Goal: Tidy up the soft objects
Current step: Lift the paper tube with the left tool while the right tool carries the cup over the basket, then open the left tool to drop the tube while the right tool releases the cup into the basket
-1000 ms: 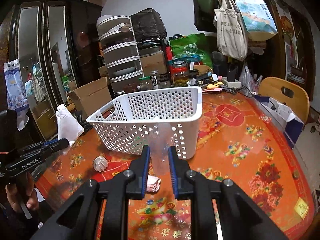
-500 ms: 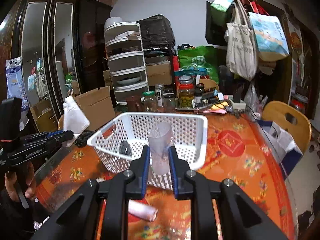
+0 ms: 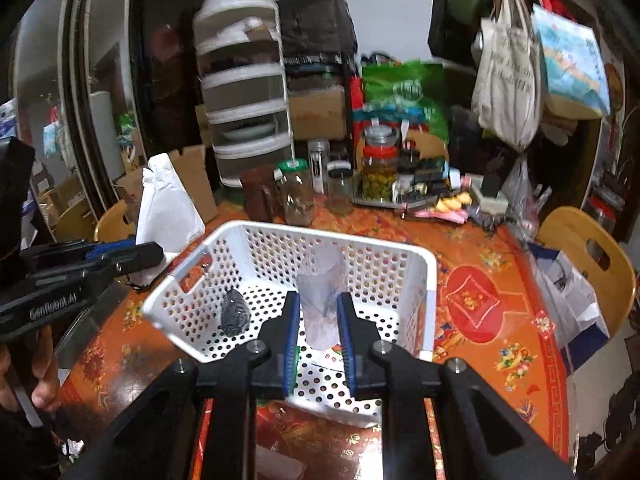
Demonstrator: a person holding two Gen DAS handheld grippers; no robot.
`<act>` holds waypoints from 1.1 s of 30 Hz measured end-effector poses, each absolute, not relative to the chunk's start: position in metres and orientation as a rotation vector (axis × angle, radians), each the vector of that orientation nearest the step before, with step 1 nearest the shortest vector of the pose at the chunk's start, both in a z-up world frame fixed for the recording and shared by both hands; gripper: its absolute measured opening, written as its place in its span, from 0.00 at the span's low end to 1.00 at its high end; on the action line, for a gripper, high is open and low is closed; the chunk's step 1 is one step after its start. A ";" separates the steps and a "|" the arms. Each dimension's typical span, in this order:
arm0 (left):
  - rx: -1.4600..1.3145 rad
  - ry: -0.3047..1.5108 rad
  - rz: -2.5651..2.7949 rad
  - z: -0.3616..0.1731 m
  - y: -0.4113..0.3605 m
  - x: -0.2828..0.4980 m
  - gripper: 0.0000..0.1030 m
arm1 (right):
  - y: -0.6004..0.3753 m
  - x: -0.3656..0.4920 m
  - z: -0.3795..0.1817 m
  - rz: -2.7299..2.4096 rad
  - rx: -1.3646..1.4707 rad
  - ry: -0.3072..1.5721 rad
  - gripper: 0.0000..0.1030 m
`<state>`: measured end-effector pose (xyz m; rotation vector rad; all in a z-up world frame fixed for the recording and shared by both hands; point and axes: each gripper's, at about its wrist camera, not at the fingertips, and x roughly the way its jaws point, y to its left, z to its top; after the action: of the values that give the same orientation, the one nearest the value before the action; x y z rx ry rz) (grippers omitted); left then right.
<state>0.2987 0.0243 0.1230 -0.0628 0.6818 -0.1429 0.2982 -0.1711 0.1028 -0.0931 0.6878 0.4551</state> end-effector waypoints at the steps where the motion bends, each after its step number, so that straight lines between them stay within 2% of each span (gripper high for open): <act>1: -0.061 0.706 -0.138 0.119 0.022 0.308 0.11 | -0.170 0.306 0.099 0.454 -0.091 0.713 0.17; 16: -0.046 1.092 -0.098 0.009 0.004 0.408 0.11 | -0.150 0.393 0.019 0.374 -0.151 1.076 0.17; 26: -0.066 1.124 -0.087 -0.008 0.009 0.415 0.11 | -0.141 0.398 0.004 0.343 -0.194 1.107 0.18; 28: -0.076 1.106 -0.096 -0.006 0.012 0.413 0.17 | -0.143 0.398 0.006 0.348 -0.184 1.096 0.20; 29: -0.082 1.094 -0.105 -0.005 0.013 0.411 0.20 | -0.144 0.397 0.008 0.353 -0.179 1.088 0.25; 31: -0.083 1.072 -0.119 0.000 0.015 0.407 0.38 | -0.145 0.394 0.014 0.360 -0.173 1.062 0.40; 32: -0.077 1.061 -0.121 0.003 0.014 0.405 0.43 | -0.146 0.393 0.017 0.366 -0.168 1.053 0.55; 33: -0.074 1.046 -0.121 0.007 0.014 0.402 0.50 | -0.147 0.391 0.020 0.371 -0.160 1.043 0.64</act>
<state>0.4025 0.0145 0.0068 -0.0736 1.0462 -0.1209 0.3912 -0.1473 0.0196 -0.1595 1.0429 0.3708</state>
